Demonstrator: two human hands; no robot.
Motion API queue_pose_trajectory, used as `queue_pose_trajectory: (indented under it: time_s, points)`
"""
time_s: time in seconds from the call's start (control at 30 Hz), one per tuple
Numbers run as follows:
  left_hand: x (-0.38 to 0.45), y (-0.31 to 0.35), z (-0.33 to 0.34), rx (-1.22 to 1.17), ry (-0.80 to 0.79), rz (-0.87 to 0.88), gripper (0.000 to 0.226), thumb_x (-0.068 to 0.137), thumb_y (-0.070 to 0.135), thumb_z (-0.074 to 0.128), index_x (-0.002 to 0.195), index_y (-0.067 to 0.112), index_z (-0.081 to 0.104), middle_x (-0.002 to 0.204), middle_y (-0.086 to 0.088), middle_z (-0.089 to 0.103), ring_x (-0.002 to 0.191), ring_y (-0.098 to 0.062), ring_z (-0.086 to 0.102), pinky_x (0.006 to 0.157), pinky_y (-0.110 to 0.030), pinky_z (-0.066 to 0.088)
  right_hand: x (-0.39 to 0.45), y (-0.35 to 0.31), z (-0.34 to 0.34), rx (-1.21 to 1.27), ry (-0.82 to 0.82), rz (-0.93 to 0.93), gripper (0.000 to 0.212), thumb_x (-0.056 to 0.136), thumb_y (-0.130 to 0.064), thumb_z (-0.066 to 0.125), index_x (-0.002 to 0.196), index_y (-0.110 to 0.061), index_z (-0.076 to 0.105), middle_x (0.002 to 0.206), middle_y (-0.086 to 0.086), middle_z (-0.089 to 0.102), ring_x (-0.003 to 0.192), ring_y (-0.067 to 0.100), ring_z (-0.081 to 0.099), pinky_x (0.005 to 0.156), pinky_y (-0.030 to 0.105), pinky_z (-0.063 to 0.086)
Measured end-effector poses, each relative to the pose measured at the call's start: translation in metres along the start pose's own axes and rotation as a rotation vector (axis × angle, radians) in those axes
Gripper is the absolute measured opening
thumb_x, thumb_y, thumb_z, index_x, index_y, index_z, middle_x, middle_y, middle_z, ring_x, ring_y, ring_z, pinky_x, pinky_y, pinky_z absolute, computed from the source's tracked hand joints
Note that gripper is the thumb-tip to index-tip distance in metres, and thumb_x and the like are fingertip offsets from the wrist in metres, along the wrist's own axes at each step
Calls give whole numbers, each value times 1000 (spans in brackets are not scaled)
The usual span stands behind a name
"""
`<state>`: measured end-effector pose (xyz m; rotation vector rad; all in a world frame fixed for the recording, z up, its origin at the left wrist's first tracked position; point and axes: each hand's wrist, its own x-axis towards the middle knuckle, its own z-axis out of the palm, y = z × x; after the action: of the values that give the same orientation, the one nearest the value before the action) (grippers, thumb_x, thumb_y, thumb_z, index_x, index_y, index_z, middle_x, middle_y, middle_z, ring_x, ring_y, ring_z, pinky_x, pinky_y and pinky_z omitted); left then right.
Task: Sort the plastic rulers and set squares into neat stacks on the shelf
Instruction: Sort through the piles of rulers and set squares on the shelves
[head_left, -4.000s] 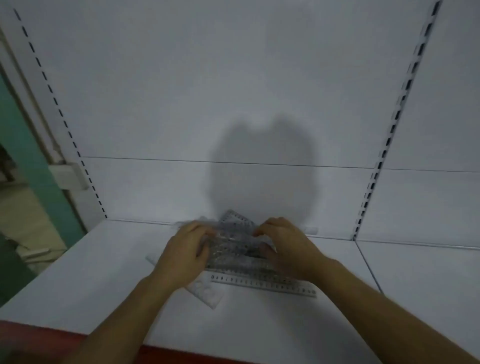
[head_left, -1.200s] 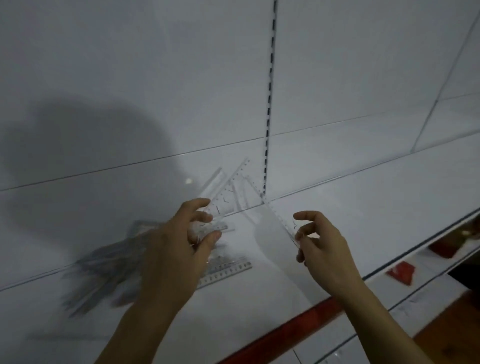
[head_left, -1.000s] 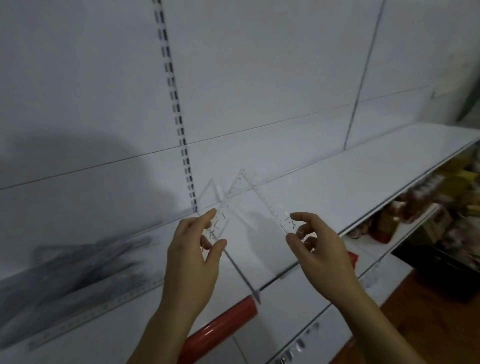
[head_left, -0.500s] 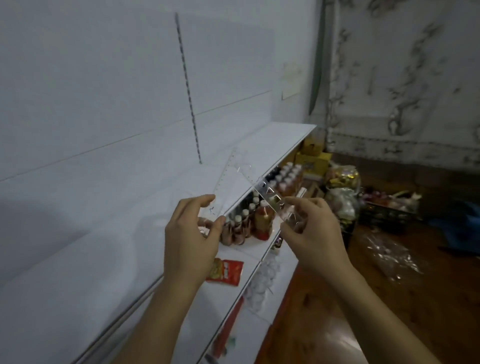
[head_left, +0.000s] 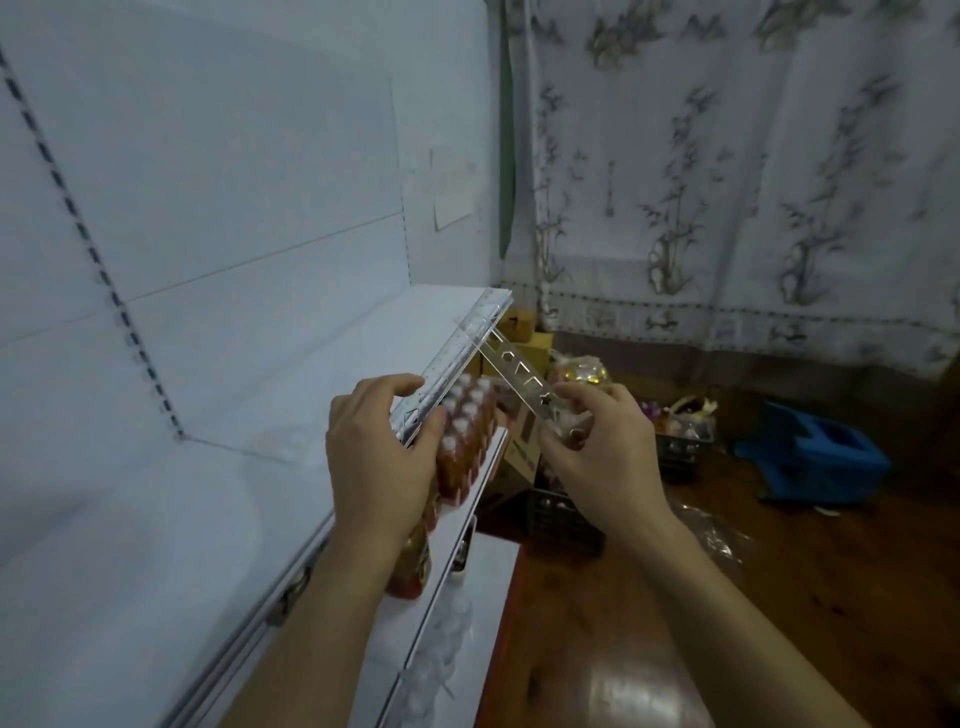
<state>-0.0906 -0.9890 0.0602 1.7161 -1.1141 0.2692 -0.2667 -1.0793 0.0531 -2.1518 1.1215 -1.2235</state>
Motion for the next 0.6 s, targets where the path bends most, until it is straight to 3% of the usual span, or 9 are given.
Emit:
queue_pose_trajectory:
  time_s: [0.07, 0.17, 0.23, 0.3, 0.4, 0.47, 0.6]
  points:
    - [37, -7, 32, -28, -16, -36, 32, 87, 28, 74, 117, 24, 64, 114, 9, 61, 102, -9, 49, 74, -9, 35, 46, 16, 13, -15, -6, 15, 45, 87, -23, 76, 130, -25, 61, 112, -13, 49, 93, 4, 57, 77, 12, 54]
    - [89, -23, 78, -46, -16, -49, 32, 90, 28, 71, 120, 26, 61, 122, 7, 61, 108, -10, 50, 82, -15, 39, 107, 40, 37, -32, -11, 20, 47, 85, -22, 77, 129, -24, 60, 114, -9, 52, 92, 2, 56, 73, -1, 44]
    - [118, -33, 107, -39, -20, -58, 32, 91, 27, 70, 121, 26, 60, 124, 6, 60, 111, -10, 50, 82, -11, 37, 140, 58, 51, -14, -21, 23, 47, 85, -22, 77, 128, -23, 60, 114, -9, 53, 92, 3, 57, 72, 1, 46]
    - [139, -42, 133, -37, -40, -76, 32, 92, 25, 68, 123, 26, 60, 125, 6, 59, 114, -10, 49, 80, -5, 31, 167, 76, 66, 6, -33, 23, 45, 84, -27, 76, 126, -24, 60, 114, -9, 54, 94, 4, 58, 74, 12, 54]
    - [168, -57, 168, -22, -42, -88, 32, 92, 22, 67, 123, 27, 60, 123, 5, 58, 115, -10, 47, 83, -10, 37, 211, 103, 93, 10, -48, 24, 43, 84, -30, 75, 124, -26, 60, 112, -12, 54, 96, 4, 57, 80, 27, 58]
    - [187, -68, 190, -2, -30, -118, 32, 92, 21, 67, 122, 27, 59, 122, 5, 57, 115, -12, 48, 85, -14, 38, 241, 119, 112, 8, -65, 19, 40, 85, -26, 76, 122, -29, 60, 110, -12, 53, 95, 3, 54, 77, 20, 52]
    - [218, -91, 235, 46, 25, -206, 31, 93, 21, 66, 122, 28, 58, 122, 5, 56, 114, -11, 48, 74, -6, 32, 303, 151, 157, 29, -133, -16, 37, 86, -25, 74, 120, -30, 59, 108, -11, 54, 93, 1, 52, 72, 12, 42]
